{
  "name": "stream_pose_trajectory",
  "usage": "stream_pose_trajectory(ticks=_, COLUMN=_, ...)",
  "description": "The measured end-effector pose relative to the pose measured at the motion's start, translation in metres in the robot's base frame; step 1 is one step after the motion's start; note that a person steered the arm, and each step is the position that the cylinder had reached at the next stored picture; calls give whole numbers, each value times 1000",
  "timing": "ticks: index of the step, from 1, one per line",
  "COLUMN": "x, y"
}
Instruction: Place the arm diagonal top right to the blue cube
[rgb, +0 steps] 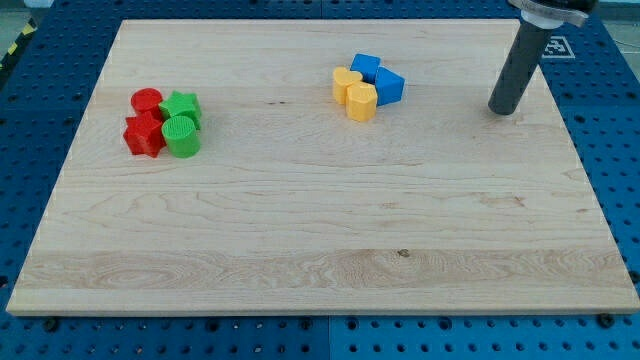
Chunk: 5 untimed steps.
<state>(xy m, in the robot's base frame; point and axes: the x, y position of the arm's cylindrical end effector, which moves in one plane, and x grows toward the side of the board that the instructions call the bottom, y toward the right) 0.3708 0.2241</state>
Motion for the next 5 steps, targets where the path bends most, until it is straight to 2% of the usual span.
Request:
stream_pose_trajectory(ticks=1, x=-12, y=3)
stream_pose_trajectory(ticks=2, x=-41, y=28)
stream_pose_trajectory(ticks=3, x=-78, y=21)
stream_pose_trajectory(ticks=4, x=-98, y=-28)
stream_pose_trajectory(ticks=5, x=-102, y=-35)
